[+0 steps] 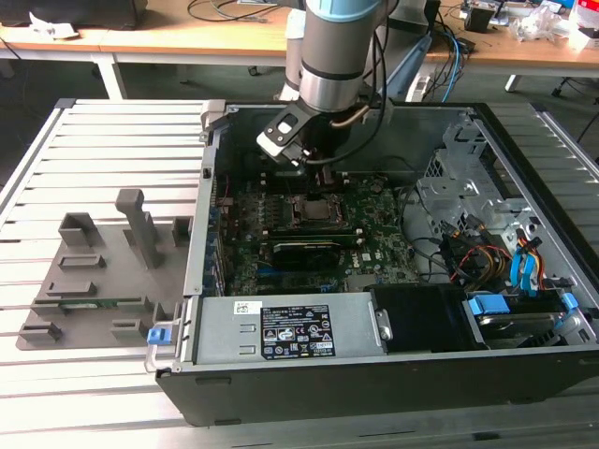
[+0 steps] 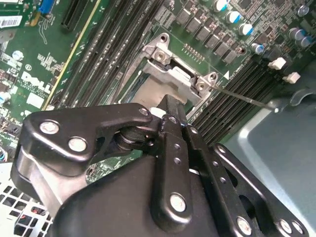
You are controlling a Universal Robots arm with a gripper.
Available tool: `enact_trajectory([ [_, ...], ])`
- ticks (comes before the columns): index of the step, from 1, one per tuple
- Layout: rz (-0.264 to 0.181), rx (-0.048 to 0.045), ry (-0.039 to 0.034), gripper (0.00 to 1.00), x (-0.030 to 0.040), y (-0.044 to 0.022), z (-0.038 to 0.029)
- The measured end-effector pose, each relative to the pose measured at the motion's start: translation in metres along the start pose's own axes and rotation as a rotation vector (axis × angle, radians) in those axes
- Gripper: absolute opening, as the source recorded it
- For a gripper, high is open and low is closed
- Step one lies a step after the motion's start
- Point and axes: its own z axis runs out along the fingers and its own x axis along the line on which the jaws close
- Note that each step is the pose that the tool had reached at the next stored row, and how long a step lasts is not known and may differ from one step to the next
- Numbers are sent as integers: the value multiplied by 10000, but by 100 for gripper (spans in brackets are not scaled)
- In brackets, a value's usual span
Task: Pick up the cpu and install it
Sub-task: 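Close the cpu cover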
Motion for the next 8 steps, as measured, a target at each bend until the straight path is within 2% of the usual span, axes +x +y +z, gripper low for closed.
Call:
enact_trajectory([
  [4,0,2,-2,11,6,-59,75],
  [5,-2,2,-2,11,6,-64,131],
  [8,-1,1,-2,11,8,-71,195],
])
